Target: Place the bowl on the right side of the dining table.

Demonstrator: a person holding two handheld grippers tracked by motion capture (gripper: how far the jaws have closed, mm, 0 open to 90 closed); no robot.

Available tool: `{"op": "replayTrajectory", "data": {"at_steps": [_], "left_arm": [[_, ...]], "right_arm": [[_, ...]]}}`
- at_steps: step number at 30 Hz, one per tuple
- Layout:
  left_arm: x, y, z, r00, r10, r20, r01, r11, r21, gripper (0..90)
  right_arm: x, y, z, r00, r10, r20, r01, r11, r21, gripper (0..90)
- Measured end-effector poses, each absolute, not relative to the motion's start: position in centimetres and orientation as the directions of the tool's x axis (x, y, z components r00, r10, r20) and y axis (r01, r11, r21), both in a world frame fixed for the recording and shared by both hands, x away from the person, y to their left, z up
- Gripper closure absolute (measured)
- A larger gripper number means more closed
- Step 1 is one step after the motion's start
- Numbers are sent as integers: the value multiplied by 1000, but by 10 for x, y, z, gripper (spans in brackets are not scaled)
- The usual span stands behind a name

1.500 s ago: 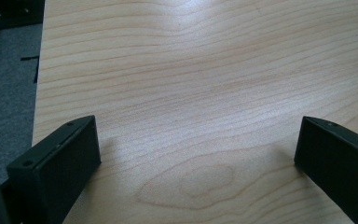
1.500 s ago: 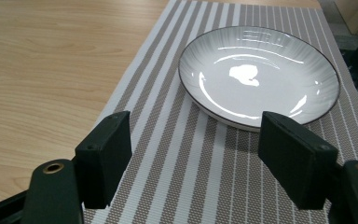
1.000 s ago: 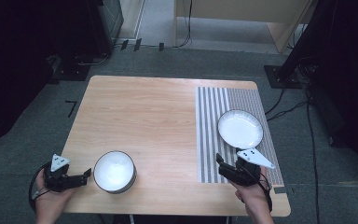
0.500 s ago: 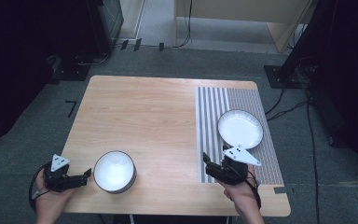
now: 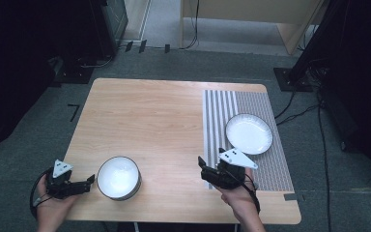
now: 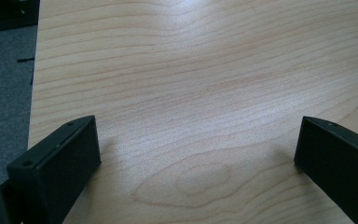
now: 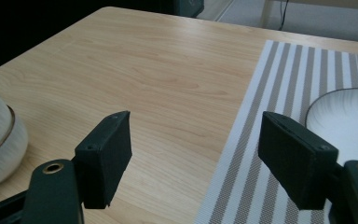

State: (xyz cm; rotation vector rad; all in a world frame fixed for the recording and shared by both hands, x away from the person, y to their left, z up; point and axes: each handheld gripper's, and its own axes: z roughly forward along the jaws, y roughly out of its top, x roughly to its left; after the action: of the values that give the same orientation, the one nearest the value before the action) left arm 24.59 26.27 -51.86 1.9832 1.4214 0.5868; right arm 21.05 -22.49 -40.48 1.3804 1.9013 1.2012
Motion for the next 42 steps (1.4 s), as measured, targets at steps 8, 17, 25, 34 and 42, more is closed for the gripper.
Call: {"op": "replayTrajectory", "data": {"at_steps": [8,17,25,34,42], "left_arm": [[246,263,-519,323,946,-1,670,-228,706,0],[246,262,-519,325,946,1,670,-230,706,0],[246,262,-519,326,945,1,670,-231,706,0],[246,262,-519,327,945,1,669,-232,706,0],[246,262,-519,327,945,1,669,-232,706,0]], "right_arm": [[213,-202,-401,-406,908,108,475,108,873,262],[215,-180,-398,-447,888,110,469,128,874,262],[219,-162,-401,-472,874,118,471,137,871,263],[220,-148,-403,-493,862,119,472,150,869,263],[222,-137,-405,-508,851,129,472,150,869,264]]}}
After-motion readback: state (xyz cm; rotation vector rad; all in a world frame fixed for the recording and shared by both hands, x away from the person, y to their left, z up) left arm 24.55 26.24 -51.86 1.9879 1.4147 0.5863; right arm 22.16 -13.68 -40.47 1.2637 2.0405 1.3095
